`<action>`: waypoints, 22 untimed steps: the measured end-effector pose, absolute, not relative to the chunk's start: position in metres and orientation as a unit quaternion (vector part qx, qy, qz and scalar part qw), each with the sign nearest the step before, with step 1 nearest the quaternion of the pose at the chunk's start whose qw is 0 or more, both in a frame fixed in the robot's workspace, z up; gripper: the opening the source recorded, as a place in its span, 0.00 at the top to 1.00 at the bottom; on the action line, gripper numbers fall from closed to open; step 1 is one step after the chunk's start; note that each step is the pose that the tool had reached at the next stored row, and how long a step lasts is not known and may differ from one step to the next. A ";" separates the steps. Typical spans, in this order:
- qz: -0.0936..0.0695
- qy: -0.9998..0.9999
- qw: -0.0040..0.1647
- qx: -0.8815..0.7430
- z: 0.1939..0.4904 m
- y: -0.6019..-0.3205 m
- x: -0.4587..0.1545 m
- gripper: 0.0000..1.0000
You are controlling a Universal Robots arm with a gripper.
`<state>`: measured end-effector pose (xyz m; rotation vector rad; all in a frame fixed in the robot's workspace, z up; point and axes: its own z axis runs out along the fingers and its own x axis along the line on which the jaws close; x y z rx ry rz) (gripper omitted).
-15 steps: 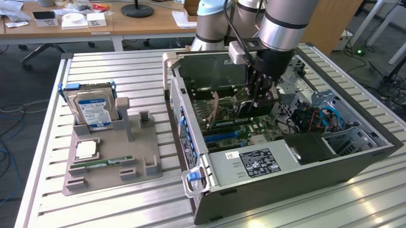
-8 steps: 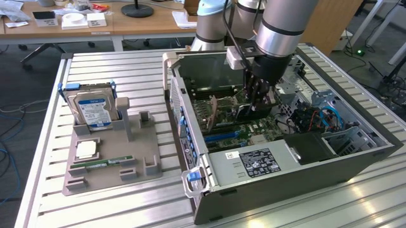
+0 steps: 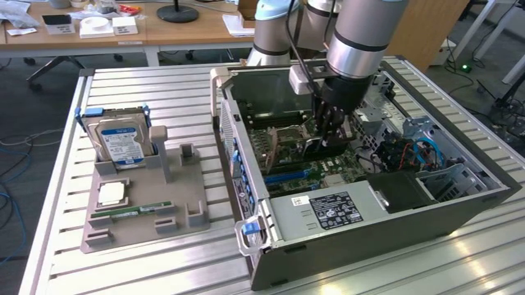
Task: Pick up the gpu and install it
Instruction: 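Insert the gpu into the slot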
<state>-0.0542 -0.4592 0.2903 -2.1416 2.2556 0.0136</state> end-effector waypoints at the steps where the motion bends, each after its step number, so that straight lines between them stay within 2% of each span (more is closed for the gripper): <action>1: 0.004 0.725 0.016 -0.688 0.290 -0.459 -0.055 0.73; 22: 0.004 0.725 0.016 -0.688 0.276 -0.459 -0.072 0.73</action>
